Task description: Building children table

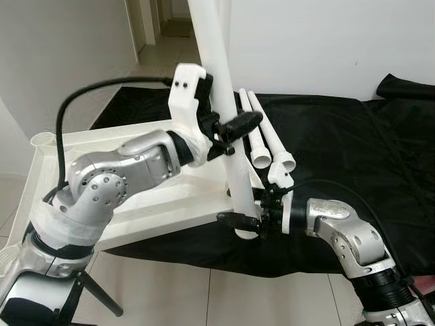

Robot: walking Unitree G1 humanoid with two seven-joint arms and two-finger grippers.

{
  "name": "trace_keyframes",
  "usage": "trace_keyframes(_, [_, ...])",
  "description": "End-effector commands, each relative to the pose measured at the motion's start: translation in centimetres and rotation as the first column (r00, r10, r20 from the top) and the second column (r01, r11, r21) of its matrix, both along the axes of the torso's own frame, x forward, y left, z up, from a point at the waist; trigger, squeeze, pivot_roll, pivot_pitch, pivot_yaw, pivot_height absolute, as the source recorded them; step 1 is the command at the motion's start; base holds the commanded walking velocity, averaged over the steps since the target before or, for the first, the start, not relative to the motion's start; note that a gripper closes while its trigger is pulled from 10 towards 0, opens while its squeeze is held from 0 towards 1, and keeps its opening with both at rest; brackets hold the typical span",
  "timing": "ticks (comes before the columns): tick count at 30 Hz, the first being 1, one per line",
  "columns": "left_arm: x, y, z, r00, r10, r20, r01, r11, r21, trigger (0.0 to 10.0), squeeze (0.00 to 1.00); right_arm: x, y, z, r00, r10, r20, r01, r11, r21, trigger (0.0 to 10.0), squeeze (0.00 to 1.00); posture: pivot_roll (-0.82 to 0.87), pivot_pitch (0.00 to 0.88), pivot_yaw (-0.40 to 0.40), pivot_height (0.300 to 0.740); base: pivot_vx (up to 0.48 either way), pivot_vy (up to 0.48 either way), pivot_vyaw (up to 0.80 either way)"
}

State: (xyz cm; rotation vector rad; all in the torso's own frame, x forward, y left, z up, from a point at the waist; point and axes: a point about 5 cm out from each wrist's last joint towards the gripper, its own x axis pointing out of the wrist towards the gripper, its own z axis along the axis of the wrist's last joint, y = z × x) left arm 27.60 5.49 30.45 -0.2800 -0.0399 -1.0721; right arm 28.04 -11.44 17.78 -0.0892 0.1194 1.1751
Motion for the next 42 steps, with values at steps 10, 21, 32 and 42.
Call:
trace_keyframes(10, [-0.3, 0.3, 2.7, 0.983, -0.167, 0.081, 0.168, 0.986, 0.0, 10.0, 0.0, 1.0, 0.0, 2.7, 0.981, -0.169, 0.097, 0.156, 0.98, 0.124, 10.0, 0.0, -0.03, 0.048, 0.074, 0.74, 0.0, 0.0, 0.0])
trace_keyframes(21, [1.6, 1.3, 3.7, 0.998, 0.047, 0.039, -0.048, 0.998, 0.033, 10.0, 0.0, 0.7, 0.9, 3.2, 0.894, -0.424, 0.143, 0.404, 0.903, 0.148, 10.0, 0.0, -0.03, 0.1, 0.087, 0.74, 0.0, 0.0, 0.0])
trace_keyframes(32, [3.3, 1.4, 4.5, 0.984, 0.173, 0.036, -0.174, 0.985, 0.018, 10.0, 0.0, 1.3, 2.3, 4.4, 0.79, -0.582, 0.195, 0.555, 0.813, 0.179, 10.0, 0.0, -0.02, 0.075, 0.073, 0.74, 0.0, 0.0, 0.0])
trace_keyframes(42, [3.9, 1.2, 5.3, 0.958, 0.286, 0.031, -0.285, 0.958, -0.031, 10.0, 0.0, 2.1, 3.7, 4.2, 0.73, -0.652, 0.203, 0.634, 0.758, 0.156, 10.0, 0.0, 0.0, 0.04, 0.047, 0.74, 0.0, 0.0, 0.0])
